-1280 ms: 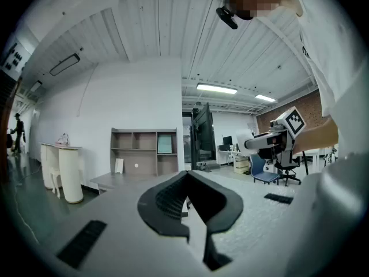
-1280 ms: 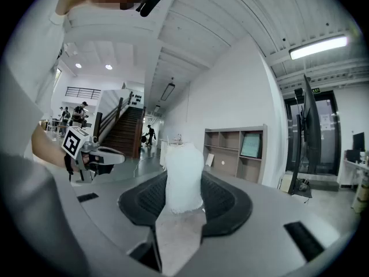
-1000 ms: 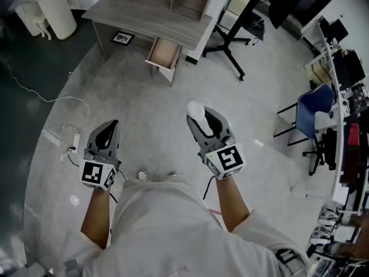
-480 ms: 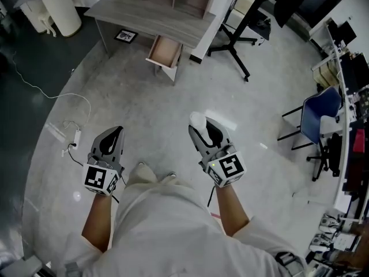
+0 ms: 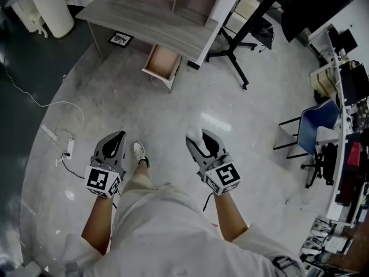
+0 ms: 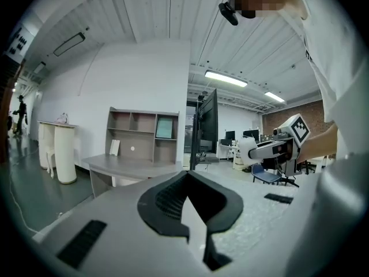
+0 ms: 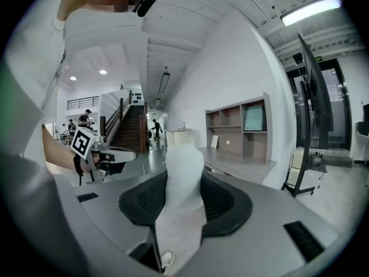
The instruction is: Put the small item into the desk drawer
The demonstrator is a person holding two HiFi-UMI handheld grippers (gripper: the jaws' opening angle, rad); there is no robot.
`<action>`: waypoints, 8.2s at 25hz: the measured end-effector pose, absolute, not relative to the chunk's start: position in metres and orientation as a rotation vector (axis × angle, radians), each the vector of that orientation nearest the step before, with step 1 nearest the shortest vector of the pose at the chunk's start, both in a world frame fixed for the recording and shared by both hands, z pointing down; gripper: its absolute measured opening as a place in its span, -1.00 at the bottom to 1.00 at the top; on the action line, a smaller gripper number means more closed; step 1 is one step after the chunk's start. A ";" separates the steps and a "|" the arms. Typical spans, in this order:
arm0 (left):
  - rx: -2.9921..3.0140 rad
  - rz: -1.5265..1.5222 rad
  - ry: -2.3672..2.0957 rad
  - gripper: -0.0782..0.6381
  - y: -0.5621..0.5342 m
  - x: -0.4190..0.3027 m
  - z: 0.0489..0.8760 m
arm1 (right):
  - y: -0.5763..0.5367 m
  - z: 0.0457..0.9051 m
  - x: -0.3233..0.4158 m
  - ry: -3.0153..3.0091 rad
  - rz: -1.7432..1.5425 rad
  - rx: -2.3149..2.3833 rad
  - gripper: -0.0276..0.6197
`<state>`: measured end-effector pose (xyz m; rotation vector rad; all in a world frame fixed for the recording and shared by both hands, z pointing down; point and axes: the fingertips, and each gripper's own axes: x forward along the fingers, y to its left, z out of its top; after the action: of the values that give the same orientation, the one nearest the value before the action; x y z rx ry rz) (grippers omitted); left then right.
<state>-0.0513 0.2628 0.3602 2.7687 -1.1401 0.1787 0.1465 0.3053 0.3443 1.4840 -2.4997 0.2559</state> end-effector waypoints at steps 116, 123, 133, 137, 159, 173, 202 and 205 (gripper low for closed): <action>2.355 0.296 -1.381 -0.77 -0.091 -0.010 0.549 | -0.179 0.703 0.137 -2.130 0.310 0.684 -0.42; 2.342 0.308 -1.396 -0.77 -0.089 -0.008 0.550 | -0.182 0.723 0.141 -2.066 0.267 0.660 -0.42; 2.307 0.304 -1.439 -0.77 -0.081 -0.019 0.549 | -0.186 0.740 0.135 -2.023 0.271 0.625 -0.42; 2.298 0.293 -1.459 -0.77 -0.077 -0.023 0.548 | -0.187 0.747 0.134 -2.002 0.262 0.606 -0.42; 2.256 0.285 -1.512 -0.77 -0.053 -0.030 0.552 | -0.189 0.784 0.137 -1.934 0.282 0.594 -0.42; 2.234 0.277 -1.527 -0.77 -0.047 -0.032 0.556 | -0.198 0.803 0.132 -1.888 0.254 0.535 -0.42; 2.226 0.265 -1.487 -0.77 -0.045 -0.011 0.573 | -0.199 0.823 0.133 -1.820 0.214 0.491 -0.40; 2.235 0.273 -1.477 -0.77 -0.045 -0.010 0.572 | -0.200 0.826 0.134 -1.795 0.219 0.491 -0.38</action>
<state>-0.0101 -0.0455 0.5719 2.2351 -1.4768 0.2729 0.1343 -0.1999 0.8260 0.4910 -1.7950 0.2192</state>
